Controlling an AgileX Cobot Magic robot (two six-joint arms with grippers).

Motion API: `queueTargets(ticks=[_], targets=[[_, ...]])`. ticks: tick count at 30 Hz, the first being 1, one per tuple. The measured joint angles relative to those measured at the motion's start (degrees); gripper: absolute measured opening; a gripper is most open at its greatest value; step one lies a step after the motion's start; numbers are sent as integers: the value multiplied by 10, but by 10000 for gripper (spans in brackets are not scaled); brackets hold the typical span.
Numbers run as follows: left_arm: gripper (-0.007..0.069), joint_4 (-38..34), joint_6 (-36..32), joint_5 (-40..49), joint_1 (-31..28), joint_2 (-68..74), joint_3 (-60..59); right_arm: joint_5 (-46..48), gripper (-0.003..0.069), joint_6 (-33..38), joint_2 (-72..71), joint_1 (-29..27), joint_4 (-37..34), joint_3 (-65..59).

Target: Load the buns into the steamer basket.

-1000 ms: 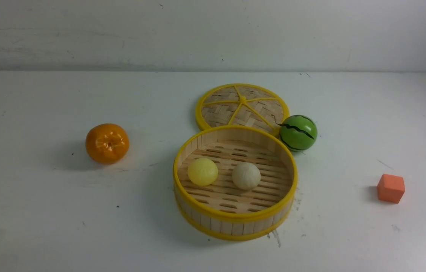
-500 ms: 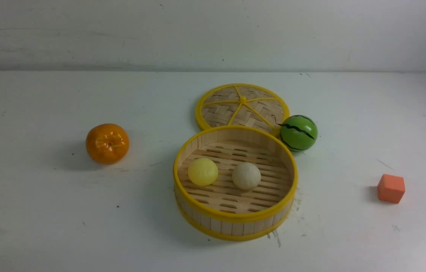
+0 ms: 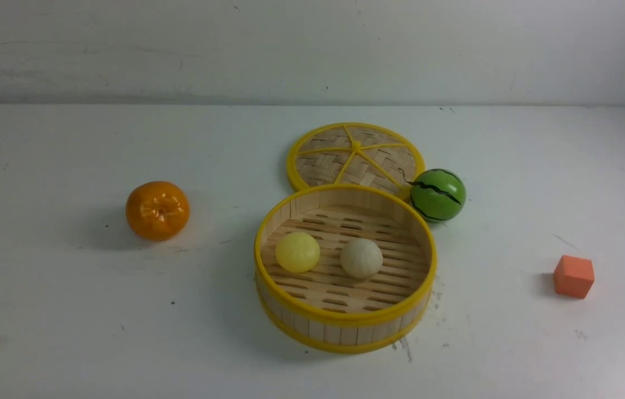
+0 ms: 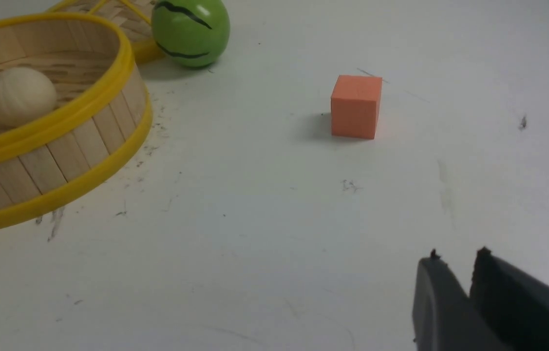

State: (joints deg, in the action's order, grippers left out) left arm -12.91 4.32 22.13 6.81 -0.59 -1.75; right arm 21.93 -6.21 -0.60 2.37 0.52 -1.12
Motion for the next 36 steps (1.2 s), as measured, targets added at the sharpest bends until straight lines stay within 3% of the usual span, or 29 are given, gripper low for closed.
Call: queueTargets(ticks=[36], targets=[[-6, -2, 0, 0, 0, 0, 0, 0, 155, 0, 0, 0, 1, 0]])
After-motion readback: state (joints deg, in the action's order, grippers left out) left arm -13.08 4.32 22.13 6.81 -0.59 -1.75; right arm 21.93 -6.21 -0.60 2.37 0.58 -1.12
